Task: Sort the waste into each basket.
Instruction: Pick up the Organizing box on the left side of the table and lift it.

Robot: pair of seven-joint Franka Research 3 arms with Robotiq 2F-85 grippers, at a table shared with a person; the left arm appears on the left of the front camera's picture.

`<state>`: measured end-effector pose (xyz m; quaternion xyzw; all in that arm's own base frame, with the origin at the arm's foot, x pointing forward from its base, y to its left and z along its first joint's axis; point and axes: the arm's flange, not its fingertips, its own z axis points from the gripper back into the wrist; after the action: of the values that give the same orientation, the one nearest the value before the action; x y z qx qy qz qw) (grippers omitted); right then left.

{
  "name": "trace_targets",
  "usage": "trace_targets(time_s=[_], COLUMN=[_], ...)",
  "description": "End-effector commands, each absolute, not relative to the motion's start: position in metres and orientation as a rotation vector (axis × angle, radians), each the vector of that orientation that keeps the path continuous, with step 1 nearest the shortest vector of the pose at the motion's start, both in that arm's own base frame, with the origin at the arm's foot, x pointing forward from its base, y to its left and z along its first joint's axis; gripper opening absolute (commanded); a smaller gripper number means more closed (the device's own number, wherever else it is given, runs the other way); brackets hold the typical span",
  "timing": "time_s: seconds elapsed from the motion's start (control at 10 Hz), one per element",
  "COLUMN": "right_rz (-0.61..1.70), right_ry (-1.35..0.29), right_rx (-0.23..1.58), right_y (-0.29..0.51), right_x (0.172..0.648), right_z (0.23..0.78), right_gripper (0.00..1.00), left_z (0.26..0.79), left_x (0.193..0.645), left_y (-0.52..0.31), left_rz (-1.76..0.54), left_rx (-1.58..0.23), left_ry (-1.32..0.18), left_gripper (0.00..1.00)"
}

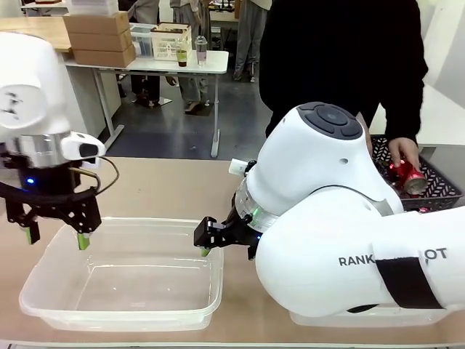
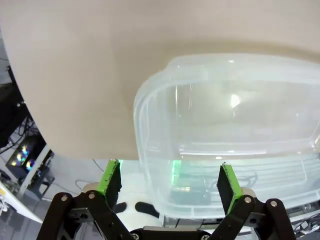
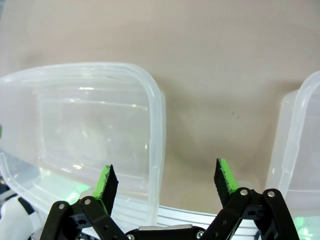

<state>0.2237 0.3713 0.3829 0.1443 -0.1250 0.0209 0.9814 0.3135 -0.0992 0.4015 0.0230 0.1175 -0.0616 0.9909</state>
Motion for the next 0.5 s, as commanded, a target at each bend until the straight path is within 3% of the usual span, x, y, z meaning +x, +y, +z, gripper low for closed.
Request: trace_targets(time_s=[0.0,0.4], right_rz=[0.027,-0.002], right_ry=[-0.254,-0.186], right_rx=[0.274,0.191], right_y=[0.388,0.41], right_x=[0.221,0.229], right_z=[0.389,0.389], right_gripper=[1.0,1.0], left_z=[0.223,0.205], left_x=[0.145,0.12], left_y=[-0.04,-0.022], left_rz=[-0.09,-0.112], left_rx=[0.044,-0.036], left_ry=[0.218,0.226], left_gripper=[1.0,1.0])
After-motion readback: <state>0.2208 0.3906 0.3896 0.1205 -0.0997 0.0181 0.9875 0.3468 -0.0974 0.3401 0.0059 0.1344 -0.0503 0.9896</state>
